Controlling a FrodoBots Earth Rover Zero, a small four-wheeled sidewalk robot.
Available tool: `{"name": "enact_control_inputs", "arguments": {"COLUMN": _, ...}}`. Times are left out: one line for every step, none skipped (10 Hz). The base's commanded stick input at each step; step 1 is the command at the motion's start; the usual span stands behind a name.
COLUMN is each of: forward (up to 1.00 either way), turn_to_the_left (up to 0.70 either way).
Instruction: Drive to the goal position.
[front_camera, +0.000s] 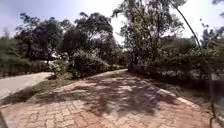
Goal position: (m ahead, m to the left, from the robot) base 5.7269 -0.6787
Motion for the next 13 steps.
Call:
{"name": "enact_control_inputs", "arguments": {"forward": 0.3, "turn_to_the_left": 0.0}}
{"name": "enact_control_inputs", "arguments": {"forward": 0.3, "turn_to_the_left": 0.0}}
{"name": "enact_control_inputs", "arguments": {"forward": 0.3, "turn_to_the_left": 0.0}}
{"name": "enact_control_inputs", "arguments": {"forward": 0.3, "turn_to_the_left": 0.0}}
{"name": "enact_control_inputs", "arguments": {"forward": 0.3, "turn_to_the_left": 0.0}}
{"name": "enact_control_inputs", "arguments": {"forward": 0.3, "turn_to_the_left": 0.0}}
{"name": "enact_control_inputs", "arguments": {"forward": 0.3, "turn_to_the_left": 0.0}}
{"name": "enact_control_inputs", "arguments": {"forward": 0.3, "turn_to_the_left": 0.0}}
{"name": "enact_control_inputs", "arguments": {"forward": 0.3, "turn_to_the_left": 0.0}}
{"name": "enact_control_inputs", "arguments": {"forward": 0.3, "turn_to_the_left": 0.0}}
{"name": "enact_control_inputs", "arguments": {"forward": 0.3, "turn_to_the_left": 0.0}}
{"name": "enact_control_inputs", "arguments": {"forward": 0.3, "turn_to_the_left": 0.0}}
{"name": "enact_control_inputs", "arguments": {"forward": 0.3, "turn_to_the_left": 0.0}}
